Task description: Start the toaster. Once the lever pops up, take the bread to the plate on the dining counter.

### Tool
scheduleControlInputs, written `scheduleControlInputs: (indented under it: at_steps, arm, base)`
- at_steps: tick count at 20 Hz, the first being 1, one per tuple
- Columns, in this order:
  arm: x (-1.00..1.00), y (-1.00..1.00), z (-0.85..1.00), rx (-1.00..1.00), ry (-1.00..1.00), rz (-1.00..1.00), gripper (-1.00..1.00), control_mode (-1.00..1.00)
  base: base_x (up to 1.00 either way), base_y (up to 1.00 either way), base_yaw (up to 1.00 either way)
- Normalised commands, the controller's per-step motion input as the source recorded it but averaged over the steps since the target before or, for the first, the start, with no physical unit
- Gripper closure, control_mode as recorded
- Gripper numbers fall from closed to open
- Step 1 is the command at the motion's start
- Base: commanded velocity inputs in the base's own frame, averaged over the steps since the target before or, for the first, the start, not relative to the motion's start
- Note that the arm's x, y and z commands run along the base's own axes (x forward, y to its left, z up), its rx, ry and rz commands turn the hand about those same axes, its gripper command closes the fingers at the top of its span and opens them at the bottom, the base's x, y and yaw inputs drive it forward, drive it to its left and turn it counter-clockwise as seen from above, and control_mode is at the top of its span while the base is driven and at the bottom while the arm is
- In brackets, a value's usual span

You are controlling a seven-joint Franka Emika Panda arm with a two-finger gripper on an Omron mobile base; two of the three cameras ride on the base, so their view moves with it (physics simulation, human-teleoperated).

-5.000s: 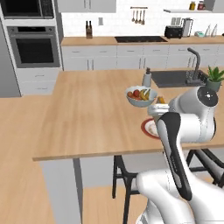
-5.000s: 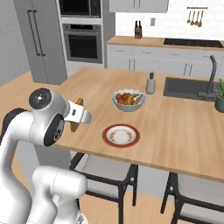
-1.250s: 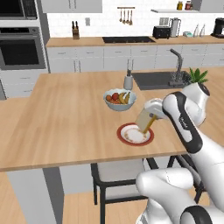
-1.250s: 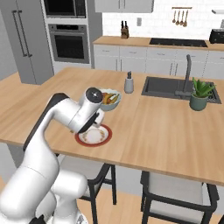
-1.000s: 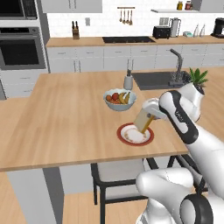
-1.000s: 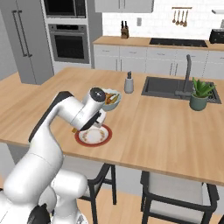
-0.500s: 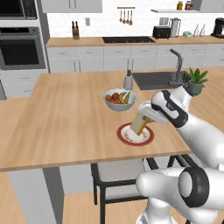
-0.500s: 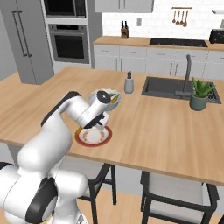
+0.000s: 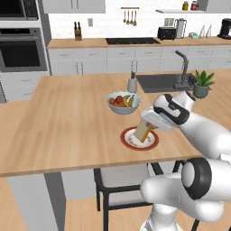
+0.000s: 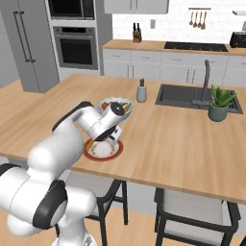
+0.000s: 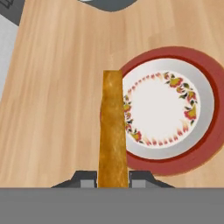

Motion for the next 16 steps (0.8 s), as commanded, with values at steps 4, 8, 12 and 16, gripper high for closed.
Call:
scheduleControlInputs:
  at_steps: [4, 8, 12, 16]
  arm:
    - [0.16, 0.03, -0.16, 0.0, 0.0, 0.0, 1.0, -1.0]
    - [0.16, 0.01, -0.14, 0.0, 0.0, 0.0, 1.0, -1.0]
    - [0.17, 0.0, -0.1, 0.0, 0.0, 0.0, 1.0, -1.0]
    - [0.22, 0.02, -0.12, 0.0, 0.0, 0.0, 1.0, -1.0]
  base:
    - [0.0, 0.0, 0.0]
    - [0.0, 0.0, 0.0]
    - [0.0, 0.0, 0.0]
    - [0.0, 0.0, 0.0]
